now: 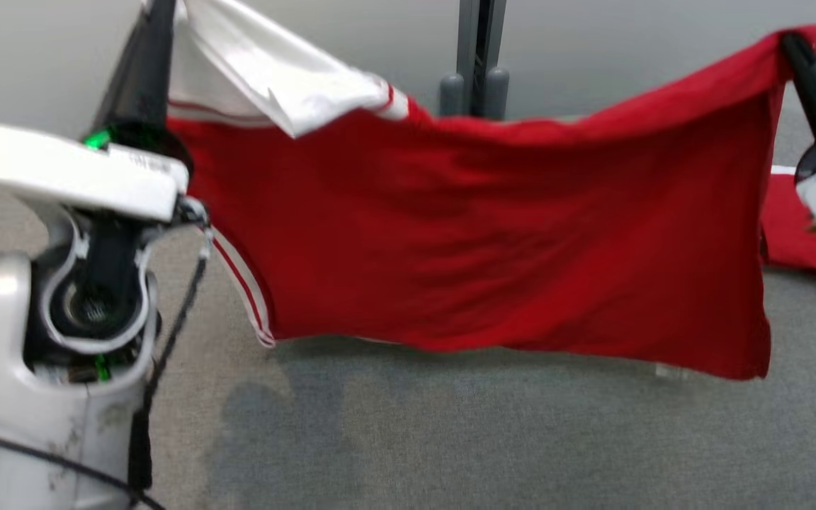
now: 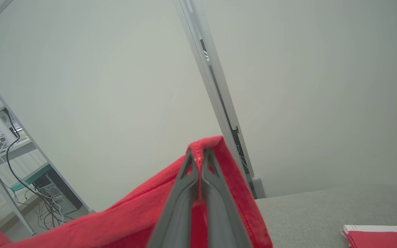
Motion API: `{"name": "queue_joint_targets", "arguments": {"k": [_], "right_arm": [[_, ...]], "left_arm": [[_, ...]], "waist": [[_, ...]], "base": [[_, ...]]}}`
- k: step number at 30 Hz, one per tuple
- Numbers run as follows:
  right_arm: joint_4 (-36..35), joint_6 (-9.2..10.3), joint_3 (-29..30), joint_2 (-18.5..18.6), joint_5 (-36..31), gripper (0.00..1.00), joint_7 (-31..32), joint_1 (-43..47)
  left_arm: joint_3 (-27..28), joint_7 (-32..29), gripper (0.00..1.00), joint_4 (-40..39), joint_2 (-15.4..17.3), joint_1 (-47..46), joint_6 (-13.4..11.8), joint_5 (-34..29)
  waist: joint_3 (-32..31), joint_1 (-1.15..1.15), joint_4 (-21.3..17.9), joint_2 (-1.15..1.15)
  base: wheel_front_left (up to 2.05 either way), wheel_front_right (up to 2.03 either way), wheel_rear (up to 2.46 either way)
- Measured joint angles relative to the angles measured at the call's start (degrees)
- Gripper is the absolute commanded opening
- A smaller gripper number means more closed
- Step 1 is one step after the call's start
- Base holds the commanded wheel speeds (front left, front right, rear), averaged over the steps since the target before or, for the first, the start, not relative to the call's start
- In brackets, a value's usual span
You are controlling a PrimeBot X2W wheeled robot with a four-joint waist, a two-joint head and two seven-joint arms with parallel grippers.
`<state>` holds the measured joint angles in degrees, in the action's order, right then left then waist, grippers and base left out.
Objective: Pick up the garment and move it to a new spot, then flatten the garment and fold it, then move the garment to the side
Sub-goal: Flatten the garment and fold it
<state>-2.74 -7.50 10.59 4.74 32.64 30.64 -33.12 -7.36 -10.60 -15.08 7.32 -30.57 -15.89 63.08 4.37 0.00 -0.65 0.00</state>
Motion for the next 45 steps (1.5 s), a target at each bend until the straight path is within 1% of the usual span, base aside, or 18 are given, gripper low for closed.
{"name": "queue_joint_targets", "arguments": {"k": [4,7,9,11,13,16,19,23,25,27,29,31,33,34,37,39,40,45], "right_arm": [[5.8,0.01,0.6,-0.9,-0.4,0.00,3.8,-13.4],[13.3,0.01,0.1,-1.2,-1.7,0.00,3.1,-25.5],[18.3,0.00,-0.9,-1.4,-3.3,0.00,-0.2,-33.6],[23.9,0.00,-0.6,-1.6,-3.9,0.00,-5.3,-41.6],[28.6,0.01,-0.8,-1.5,-4.0,0.00,-11.5,-47.8],[34.5,0.00,-2.7,-1.7,-3.7,0.00,-21.0,-53.0],[39.0,0.01,-6.2,-1.6,-1.4,0.00,-27.9,-54.5],[43.2,0.00,-11.5,0.2,2.7,0.00,-33.7,-53.4],[46.3,0.01,-13.7,1.6,4.6,0.00,-34.9,-51.1],[49.6,0.01,-14.8,2.2,7.3,0.00,-35.5,-48.6],[52.1,0.01,-15.9,2.0,10.5,0.00,-35.7,-46.1],[53.0,0.01,-17.4,2.1,11.1,0.00,-35.8,-44.8],[55.7,0.01,-20.4,2.1,13.6,0.00,-35.7,-41.2],[55.7,0.01,-20.4,2.1,13.6,0.00,-35.7,-41.2],[57.8,0.01,-23.0,2.5,16.1,0.00,-34.6,-37.5],[58.7,0.01,-24.4,3.0,17.4,0.00,-34.2,-35.7],[59.7,0.00,-26.2,3.7,17.9,0.00,-33.5,-33.9],[61.4,0.00,-30.0,4.8,19.6,0.00,-31.8,-29.2]], "left_arm": [[1.3,-2.7,0.00,7.4,0.6,-14.3,-2.6,0.6],[1.1,-3.2,0.00,15.4,1.8,-27.1,-2.0,-0.8],[1.4,-2.0,0.00,20.9,2.2,-35.8,-0.6,-2.1],[2.3,0.9,0.00,26.2,2.1,-44.5,1.0,-2.9],[3.0,4.8,0.00,31.1,1.8,-51.4,3.5,-3.9],[4.0,10.9,0.00,37.4,1.1,-58.1,7.6,-5.1],[3.7,14.6,0.00,42.0,0.6,-61.2,11.7,-5.6],[1.1,17.0,0.00,45.9,-0.1,-61.2,18.2,-6.7],[0.0,18.1,0.00,48.0,-0.2,-59.4,19.9,-7.3],[-0.7,19.2,0.00,50.4,-0.5,-56.2,20.9,-7.3],[-0.9,20.5,0.00,52.9,-0.9,-52.4,21.4,-7.2],[-1.1,20.8,0.00,53.9,-1.1,-50.5,21.7,-7.1],[-3.1,21.8,0.00,56.6,-0.7,-45.8,22.4,-8.3],[-3.1,21.8,0.00,56.6,-0.7,-45.8,22.4,-8.3],[-5.4,22.2,0.00,59.2,-0.3,-40.1,22.8,-9.3],[-7.1,22.2,0.00,60.3,0.5,-36.9,23.0,-10.2],[-8.9,22.1,0.00,61.2,1.6,-33.9,23.1,-11.2],[-12.7,21.3,0.00,63.3,3.9,-26.9,23.2,-12.6]], "waist": [[4.7,0.00,-0.2,0.00],[9.0,0.00,-0.5,0.00],[12.0,0.00,-0.7,0.00],[15.0,0.00,-1.0,0.00],[17.9,0.00,-1.2,0.00],[21.7,0.00,-1.4,0.00],[24.8,0.00,-1.2,0.00],[28.0,0.00,-0.3,0.00],[29.1,0.00,0.6,0.00],[30.0,0.00,1.6,0.00],[30.6,0.00,2.8,0.00],[30.8,0.00,3.3,0.00],[31.0,0.00,4.6,0.00],[31.0,0.00,4.6,0.00],[30.2,0.00,5.3,0.00],[29.2,0.00,5.7,0.00],[28.0,0.00,5.9,0.00],[24.3,0.00,6.5,0.00]], "base": [[0.00,0.00,0.00],[0.00,0.00,0.00],[0.00,0.00,0.00],[0.00,0.00,0.00],[0.00,0.00,0.00],[0.00,0.00,0.00],[0.00,0.00,0.00],[0.00,0.00,0.00],[0.00,0.00,0.00],[0.00,0.00,0.00],[0.00,0.00,0.00],[0.00,0.00,0.00],[0.00,0.00,0.00],[0.00,0.00,0.00],[0.00,0.00,0.00],[0.00,0.00,0.00],[0.00,0.00,0.00],[0.00,0.00,0.00]]}}
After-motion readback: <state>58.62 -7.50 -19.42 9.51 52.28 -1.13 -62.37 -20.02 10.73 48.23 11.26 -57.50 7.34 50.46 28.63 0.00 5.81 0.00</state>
